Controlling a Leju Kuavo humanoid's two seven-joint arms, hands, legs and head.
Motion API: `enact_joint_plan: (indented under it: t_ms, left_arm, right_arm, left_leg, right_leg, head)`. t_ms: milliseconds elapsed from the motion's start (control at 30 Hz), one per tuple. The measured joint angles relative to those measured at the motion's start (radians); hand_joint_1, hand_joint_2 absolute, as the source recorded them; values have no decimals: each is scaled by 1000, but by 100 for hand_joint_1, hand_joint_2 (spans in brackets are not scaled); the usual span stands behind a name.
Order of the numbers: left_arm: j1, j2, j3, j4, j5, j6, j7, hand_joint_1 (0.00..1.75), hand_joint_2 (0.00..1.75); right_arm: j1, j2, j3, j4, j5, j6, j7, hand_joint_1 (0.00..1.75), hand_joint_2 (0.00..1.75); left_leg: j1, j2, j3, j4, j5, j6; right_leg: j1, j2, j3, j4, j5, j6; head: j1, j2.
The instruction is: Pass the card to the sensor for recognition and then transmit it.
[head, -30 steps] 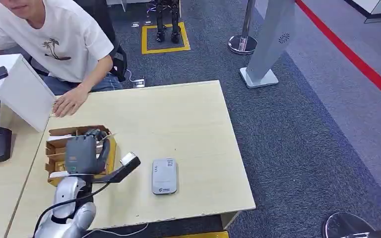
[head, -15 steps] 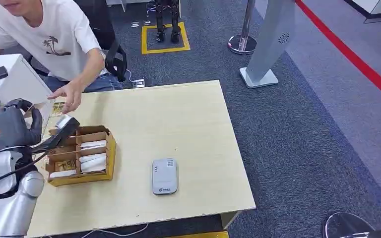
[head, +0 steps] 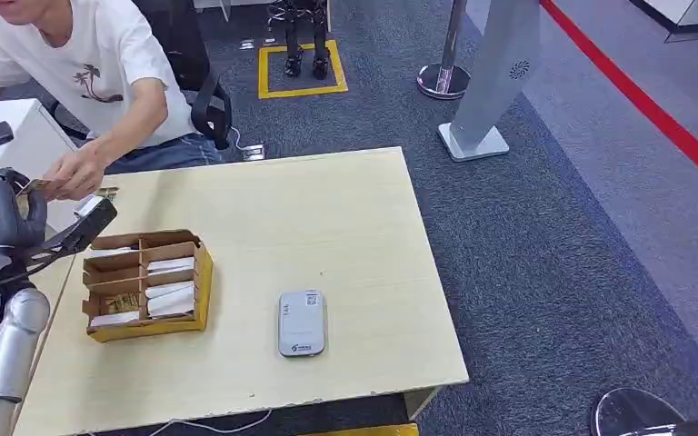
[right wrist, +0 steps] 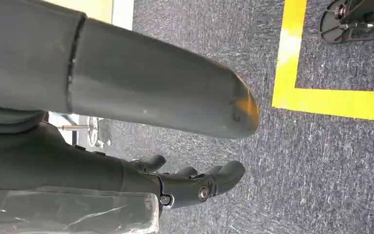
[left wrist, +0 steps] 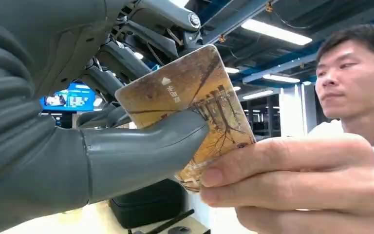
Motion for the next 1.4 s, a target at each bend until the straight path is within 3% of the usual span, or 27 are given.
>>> enact_joint_plan:
  t_ms: [500, 533, 567, 600, 900, 1300, 1333, 1400]
  left_arm:
    - [-9, -17, -1, 21, -5, -17, 0, 175, 175]
    - [-10, -17, -1, 23, -5, -17, 0, 2, 175]
    - [-10, -17, -1, 23, -5, -17, 0, 0, 175]
    - [-10, -17, -1, 24, -6, -17, 0, 0, 0]
    - [-12, -24, -22, 19, -27, -22, 3, 0, 0]
    - [-12, -41, -108, -53, -51, -96, 12, 0, 0]
    - [-12, -41, -115, -59, -48, -110, 8, 0, 175]
    - [-13, -41, -130, -73, -15, -149, -12, 0, 175]
  right_arm:
    - [0, 0, 0, 0, -4, 0, 0, 0, 175]
    - [0, 0, 0, 0, -4, 0, 0, 0, 175]
    - [0, 0, 0, 0, -4, 0, 0, 0, 175]
    - [0, 0, 0, 0, -4, 0, 0, 0, 175]
    - [0, 0, 0, 0, -18, 0, 0, 0, 175]
    - [0, 0, 0, 0, -39, 0, -9, 0, 175]
    - [0, 0, 0, 0, -42, 0, -9, 0, 175]
    - [0, 0, 0, 0, -48, 0, -9, 0, 175]
  left_leg:
    - [0, 2, 0, 0, 0, 0]
    - [0, 2, 0, 0, 0, 0]
    - [0, 2, 0, 0, 0, 0]
    - [0, 2, 0, 0, 0, 0]
    - [0, 1, 0, 0, 0, 0]
    - [0, 1, 0, 0, 0, 0]
    - [0, 1, 0, 0, 0, 0]
    - [0, 1, 0, 0, 0, 0]
  right_leg:
    - [0, 2, -1, 0, 0, 0]
    - [0, 2, -1, 0, 0, 0]
    - [0, 2, -1, 0, 0, 0]
    - [0, 2, -1, 0, 0, 0]
    - [0, 2, -1, 0, 0, 0]
    - [0, 2, -1, 0, 0, 0]
    - [0, 2, -1, 0, 0, 0]
    - [0, 2, -1, 0, 0, 0]
  head:
    - [0, 0]
    - [0, 0]
    - [0, 0]
    - [0, 0]
    - [0, 0]
    - [0, 0]
    - [0, 0]
    - [0, 0]
